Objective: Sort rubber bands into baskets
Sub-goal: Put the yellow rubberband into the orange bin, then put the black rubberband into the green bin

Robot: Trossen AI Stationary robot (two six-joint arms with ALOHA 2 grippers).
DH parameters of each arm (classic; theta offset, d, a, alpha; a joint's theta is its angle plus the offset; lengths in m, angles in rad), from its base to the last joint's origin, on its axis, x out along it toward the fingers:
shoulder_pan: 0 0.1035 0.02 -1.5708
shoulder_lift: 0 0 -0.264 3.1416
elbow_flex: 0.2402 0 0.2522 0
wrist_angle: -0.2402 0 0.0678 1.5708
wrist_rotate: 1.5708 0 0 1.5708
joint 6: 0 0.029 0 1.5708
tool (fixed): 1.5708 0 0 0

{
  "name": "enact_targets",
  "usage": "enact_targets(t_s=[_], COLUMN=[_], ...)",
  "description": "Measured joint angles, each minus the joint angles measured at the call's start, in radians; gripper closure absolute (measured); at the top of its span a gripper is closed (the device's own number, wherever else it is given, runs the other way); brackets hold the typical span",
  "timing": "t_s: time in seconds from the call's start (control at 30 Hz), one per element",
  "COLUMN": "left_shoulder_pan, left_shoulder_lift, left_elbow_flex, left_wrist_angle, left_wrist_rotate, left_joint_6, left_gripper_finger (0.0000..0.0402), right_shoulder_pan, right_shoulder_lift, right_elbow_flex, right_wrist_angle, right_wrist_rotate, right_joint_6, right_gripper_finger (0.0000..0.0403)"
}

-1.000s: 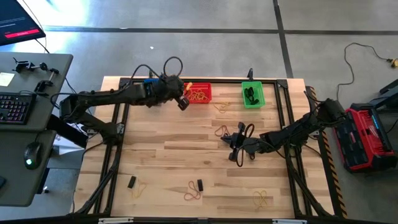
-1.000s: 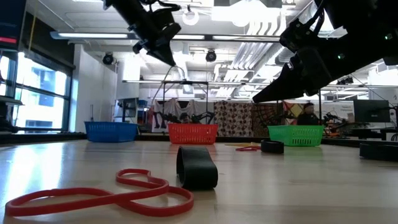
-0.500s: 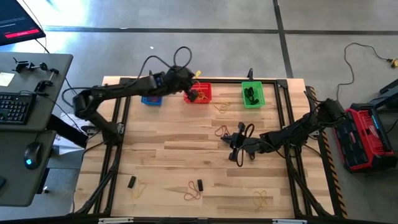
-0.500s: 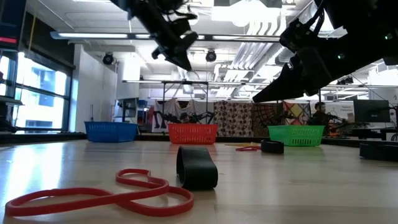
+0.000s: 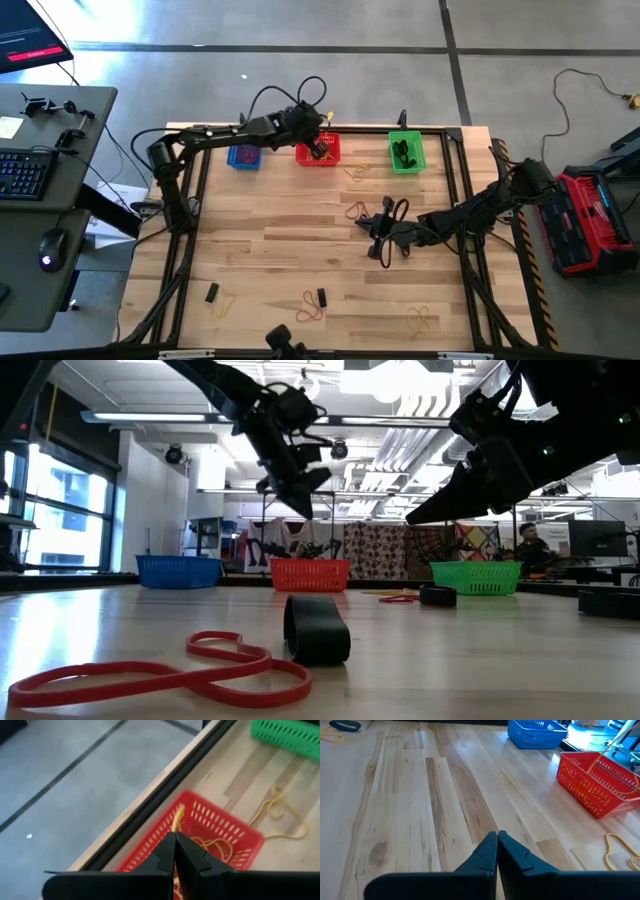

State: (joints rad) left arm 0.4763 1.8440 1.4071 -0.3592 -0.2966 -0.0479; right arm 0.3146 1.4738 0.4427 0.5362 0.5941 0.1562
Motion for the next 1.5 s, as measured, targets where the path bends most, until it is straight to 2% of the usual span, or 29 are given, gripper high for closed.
enact_targets(t_s=[0.43,0.77,0.87,1.07,1.27,1.5], left_shoulder_pan=[-0.003,-0.028,-0.043,-0.103,-0.16,-0.253], left_shoulder_lift=[0.033,0.033,0.032,0.002,-0.046,-0.187], left_elbow_flex=[0.0,0.0,-0.009,-0.143,-0.313,-0.521], left_wrist_angle=[-0.038,-0.073,-0.077,0.13,0.404,0.682], left_wrist_rotate=[0.015,0.026,0.018,0.0,-0.005,-0.006], left_joint_6=[0.013,0.036,0.058,0.105,0.105,0.081], left_gripper_finger=[0.0398,0.0333,0.0333,0.0395,0.0393,0.0401], right_shoulder_pan=[0.0,0.0,0.0,0.0,0.0,0.0], right_shoulder_lift=[0.0,0.0,0.0,0.0,0.0,0.0], right_elbow_flex=[0.0,0.0,0.0,0.0,0.001,0.001], right_wrist_angle=[0.004,0.004,0.003,0.0,-0.009,-0.003], right_wrist_rotate=[0.0,0.0,0.0,-0.002,-0.003,-0.008], right_joint_6=[0.0,0.001,0.001,0.001,0.004,0.01], right_gripper_finger=[0.0403,0.0403,0.0403,0.0403,0.0403,0.0403])
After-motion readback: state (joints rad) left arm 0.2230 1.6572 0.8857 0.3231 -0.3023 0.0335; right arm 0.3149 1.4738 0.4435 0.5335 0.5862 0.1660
